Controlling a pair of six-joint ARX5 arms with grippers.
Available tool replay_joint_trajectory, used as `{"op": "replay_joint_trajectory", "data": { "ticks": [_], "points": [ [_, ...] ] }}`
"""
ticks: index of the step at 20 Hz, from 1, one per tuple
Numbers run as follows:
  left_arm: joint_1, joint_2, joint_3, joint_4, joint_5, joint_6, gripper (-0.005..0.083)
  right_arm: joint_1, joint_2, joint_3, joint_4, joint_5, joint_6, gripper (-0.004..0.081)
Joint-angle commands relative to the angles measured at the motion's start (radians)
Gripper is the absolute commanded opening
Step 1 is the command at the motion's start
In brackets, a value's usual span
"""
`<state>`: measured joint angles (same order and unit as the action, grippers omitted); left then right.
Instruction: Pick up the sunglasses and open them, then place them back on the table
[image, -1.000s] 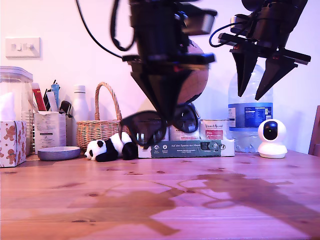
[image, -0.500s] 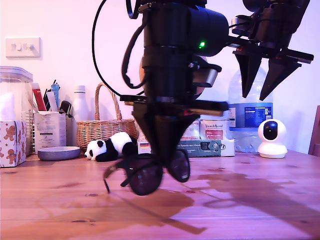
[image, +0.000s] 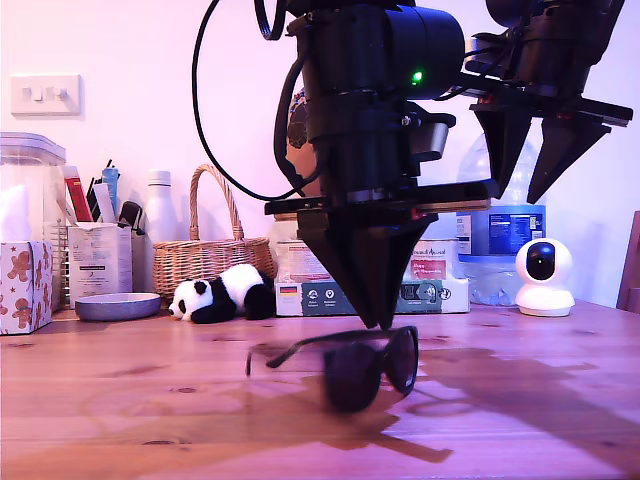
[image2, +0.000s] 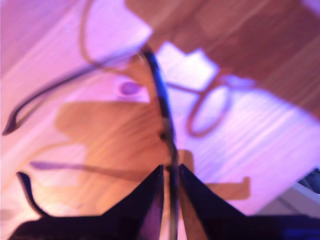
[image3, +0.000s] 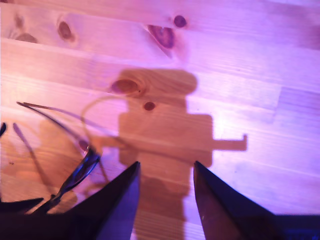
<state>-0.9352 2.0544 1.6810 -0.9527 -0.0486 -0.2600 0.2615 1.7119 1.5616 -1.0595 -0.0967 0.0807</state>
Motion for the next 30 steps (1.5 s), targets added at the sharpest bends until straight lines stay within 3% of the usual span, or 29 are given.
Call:
{"op": "replay_joint_trajectory", "data": {
  "ticks": [1,3,9,11,12,15,20,25,30],
  "points": [
    [-0.004,0.021,0.008,0.027,0.019,-0.011,0.0139,-0.003,-0.008,-0.009,-0.004,0.000,-0.004,0.0303],
    [-0.004,0.021,0.008,0.056,0.019,-0.010,0.0187,-0.002,-0.008,-0.009,-0.008,0.000,-0.010,0.0303],
    [0.010,0.002,0.024,0.089,0.057,0.090,0.0174,-0.003,-0.008,-0.009,0.013,0.002,-0.083,0.0299],
    [0.011,-0.018,0.040,0.078,0.072,0.117,0.0046,-0.003,-0.008,-0.009,0.018,0.002,-0.087,0.0284],
    [0.010,-0.035,0.044,0.074,0.071,0.162,-0.0028,-0.003,-0.008,-0.009,0.018,0.003,-0.092,0.0233],
    [0.010,-0.097,0.044,0.083,0.067,0.221,-0.0021,-0.003,-0.008,-0.009,0.011,0.003,-0.112,-0.0015],
    [0.033,-0.223,0.044,0.100,0.060,0.287,-0.0021,-0.003,-0.015,-0.009,-0.026,0.003,-0.122,-0.0010],
    [0.086,-0.272,0.053,0.122,0.060,0.310,-0.0021,0.002,-0.015,-0.009,0.066,-0.007,-0.080,-0.0010],
    [0.130,-0.309,0.053,0.147,0.047,0.350,-0.0021,0.002,-0.072,-0.009,0.143,0.097,-0.082,-0.0010]
  ]
}}
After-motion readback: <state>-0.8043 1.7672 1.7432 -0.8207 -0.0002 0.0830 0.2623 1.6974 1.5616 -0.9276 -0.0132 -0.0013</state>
